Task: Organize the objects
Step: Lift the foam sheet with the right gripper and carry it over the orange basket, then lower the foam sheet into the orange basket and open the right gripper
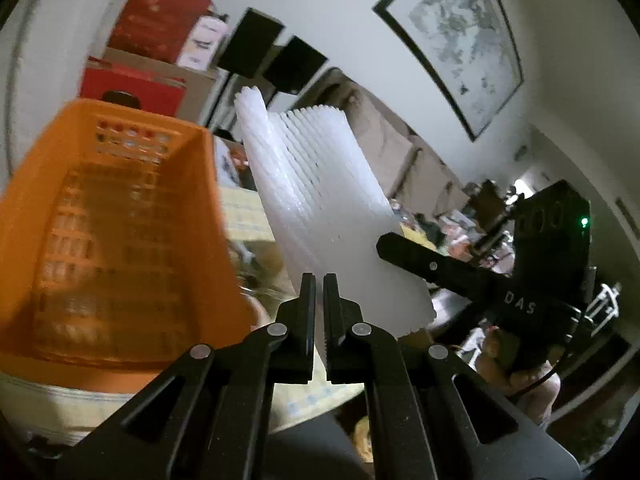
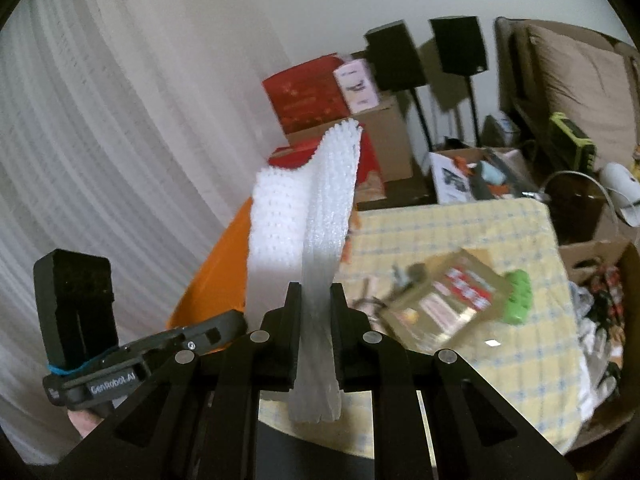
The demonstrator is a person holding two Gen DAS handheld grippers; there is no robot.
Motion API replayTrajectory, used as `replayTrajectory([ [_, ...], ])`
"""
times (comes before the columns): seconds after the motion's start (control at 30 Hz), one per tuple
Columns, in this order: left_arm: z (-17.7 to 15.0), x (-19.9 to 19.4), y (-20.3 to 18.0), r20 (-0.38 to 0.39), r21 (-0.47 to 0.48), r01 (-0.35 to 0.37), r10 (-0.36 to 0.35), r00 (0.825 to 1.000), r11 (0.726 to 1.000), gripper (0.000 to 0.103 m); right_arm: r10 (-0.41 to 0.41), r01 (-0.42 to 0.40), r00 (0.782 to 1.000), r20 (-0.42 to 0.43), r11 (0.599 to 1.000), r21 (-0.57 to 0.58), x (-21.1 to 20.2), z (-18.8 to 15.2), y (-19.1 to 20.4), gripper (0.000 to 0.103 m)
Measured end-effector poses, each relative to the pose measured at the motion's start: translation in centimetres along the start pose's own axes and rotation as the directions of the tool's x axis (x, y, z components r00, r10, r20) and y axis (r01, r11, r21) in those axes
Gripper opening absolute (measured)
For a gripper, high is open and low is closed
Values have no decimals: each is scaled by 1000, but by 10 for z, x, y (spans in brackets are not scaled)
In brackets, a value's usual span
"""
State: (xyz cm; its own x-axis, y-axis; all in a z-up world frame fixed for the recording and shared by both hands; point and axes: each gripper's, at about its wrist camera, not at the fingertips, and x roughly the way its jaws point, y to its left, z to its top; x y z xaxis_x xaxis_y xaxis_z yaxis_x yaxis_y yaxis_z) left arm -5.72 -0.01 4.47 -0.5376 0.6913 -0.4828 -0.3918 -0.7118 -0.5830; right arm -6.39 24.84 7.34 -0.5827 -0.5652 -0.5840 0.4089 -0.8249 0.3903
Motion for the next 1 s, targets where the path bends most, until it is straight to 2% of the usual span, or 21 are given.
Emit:
replayTrajectory([
  [0.2,16,-16,35,16,-29,-81,82,997,996,3,27,-27,999,-37,1000,6,47,17,22,12],
  [0.37,35,-17,63,-6,-34,-167,167,986,985,3,1,-1,997,-73,1000,2,91,25,35,12],
  [0.57,55,3,101,-85,-31,-285,282,956,958,3,-54,57,989,-140,998,20,152,31,36,12],
  [0.67,63,17,121,-130,-17,-333,328,936,943,2,-85,94,976,-201,995,34,185,32,34,12],
  [0.73,69,29,134,-160,-7,-383,377,912,924,0,-121,131,963,-240,991,25,204,31,31,12],
  [0.8,70,35,146,-176,-4,-411,404,898,912,0,-145,158,952,-270,987,25,220,30,28,12],
  [0.9,68,38,156,-186,-13,-422,413,892,906,0,-204,204,941,-269,979,-26,232,31,32,12],
  [1.0,64,40,162,-203,-9,-438,427,881,899,0,-215,212,935,-281,976,-42,239,31,36,12],
])
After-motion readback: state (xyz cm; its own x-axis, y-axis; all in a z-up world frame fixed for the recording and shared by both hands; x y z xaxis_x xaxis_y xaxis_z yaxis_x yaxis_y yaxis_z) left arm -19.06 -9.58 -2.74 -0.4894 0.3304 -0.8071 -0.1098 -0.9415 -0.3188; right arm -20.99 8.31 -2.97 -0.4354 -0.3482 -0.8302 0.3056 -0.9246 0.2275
